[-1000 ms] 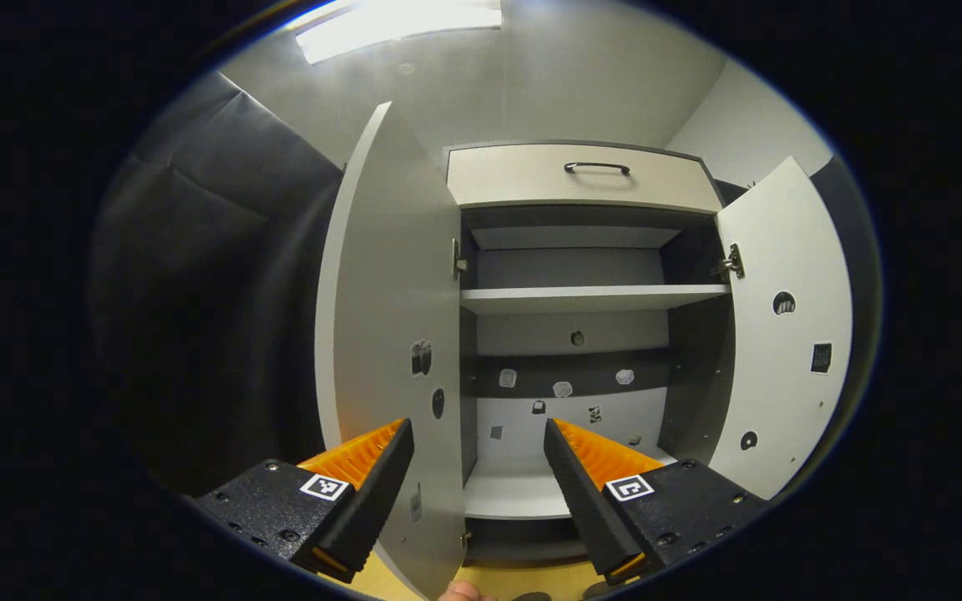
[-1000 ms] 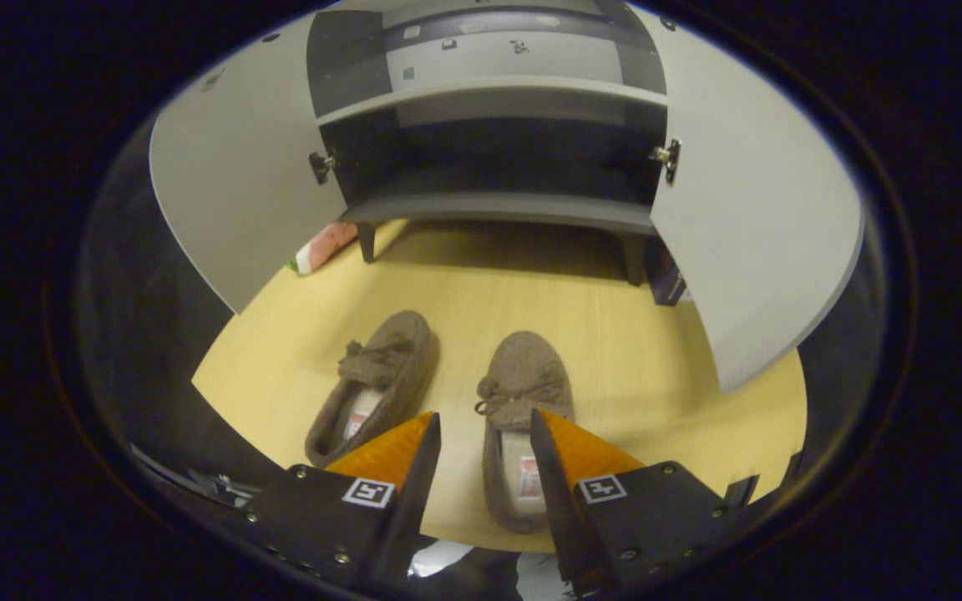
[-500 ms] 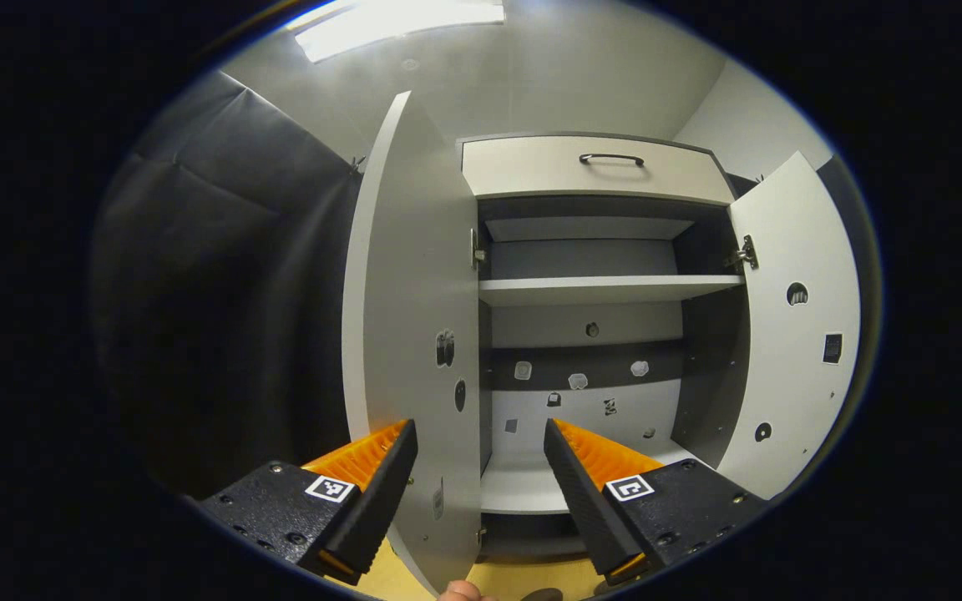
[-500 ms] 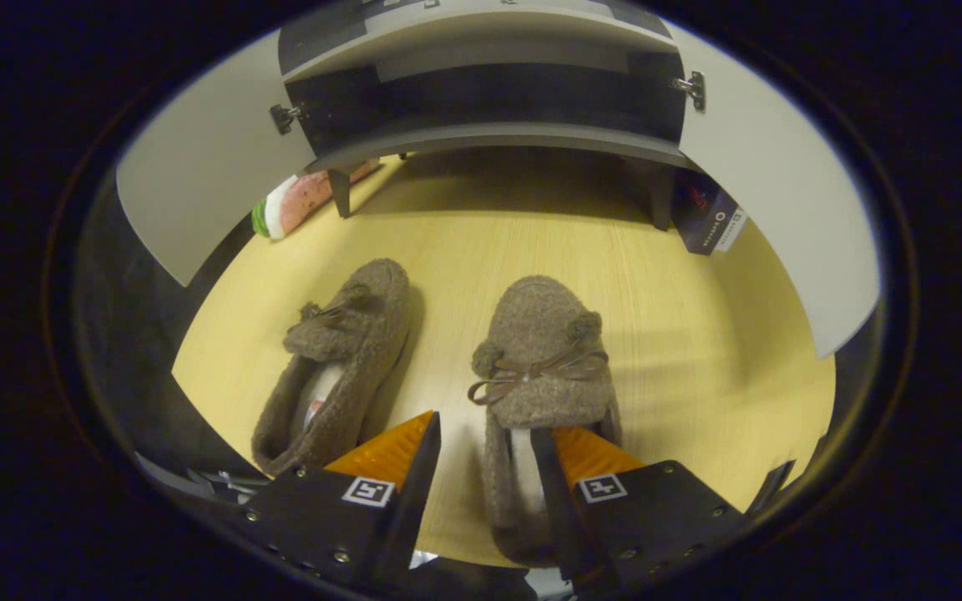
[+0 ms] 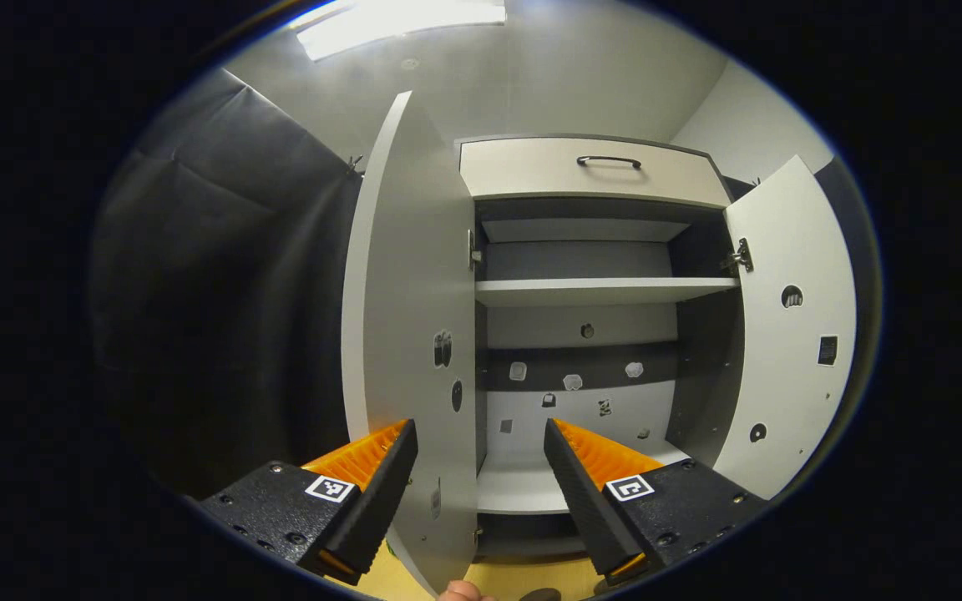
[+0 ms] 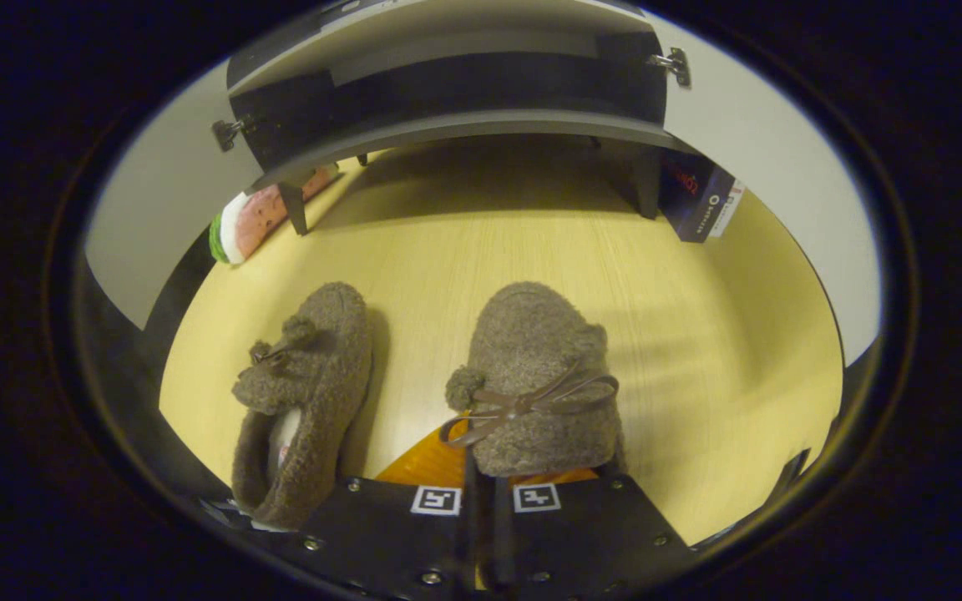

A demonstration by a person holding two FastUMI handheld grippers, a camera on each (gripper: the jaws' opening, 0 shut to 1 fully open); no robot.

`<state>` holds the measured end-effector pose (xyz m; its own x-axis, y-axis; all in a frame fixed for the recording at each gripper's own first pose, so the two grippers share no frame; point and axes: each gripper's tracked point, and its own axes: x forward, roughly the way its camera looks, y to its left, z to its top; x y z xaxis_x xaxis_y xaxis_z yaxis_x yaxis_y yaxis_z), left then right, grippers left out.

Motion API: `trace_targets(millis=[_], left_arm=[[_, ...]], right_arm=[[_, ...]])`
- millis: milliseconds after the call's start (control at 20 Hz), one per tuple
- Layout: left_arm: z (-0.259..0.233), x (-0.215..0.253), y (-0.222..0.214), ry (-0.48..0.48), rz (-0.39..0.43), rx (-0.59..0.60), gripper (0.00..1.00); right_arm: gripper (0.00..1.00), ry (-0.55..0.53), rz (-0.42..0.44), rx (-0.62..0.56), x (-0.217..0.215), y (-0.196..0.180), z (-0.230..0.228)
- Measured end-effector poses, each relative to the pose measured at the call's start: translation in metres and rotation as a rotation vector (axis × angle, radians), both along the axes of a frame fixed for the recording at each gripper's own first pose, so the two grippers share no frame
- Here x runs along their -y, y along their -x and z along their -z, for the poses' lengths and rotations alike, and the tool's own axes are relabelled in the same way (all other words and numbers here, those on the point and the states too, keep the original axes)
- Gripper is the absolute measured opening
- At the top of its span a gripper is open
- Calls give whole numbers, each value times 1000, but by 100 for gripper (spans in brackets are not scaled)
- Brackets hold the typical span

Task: Grab one shoe with the right hand and put it into the shoe cabinet, grab the other shoe with the left hand and put it into the shoe cabinet; then close the right door with the right hand and the left door with the left hand.

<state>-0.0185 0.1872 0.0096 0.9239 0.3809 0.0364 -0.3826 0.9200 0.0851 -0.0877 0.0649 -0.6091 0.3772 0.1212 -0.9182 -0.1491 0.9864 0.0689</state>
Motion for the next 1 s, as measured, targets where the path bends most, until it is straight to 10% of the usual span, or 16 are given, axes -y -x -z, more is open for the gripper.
trace_targets(millis=[400,1000], left_arm=[[0,1,0,0,7,6,94],[-2,0,1,15,14,20,94]], right_arm=[[0,-32,-24,106,-6,-20,-56],[1,-125,-86,541,-49,-154,-291]])
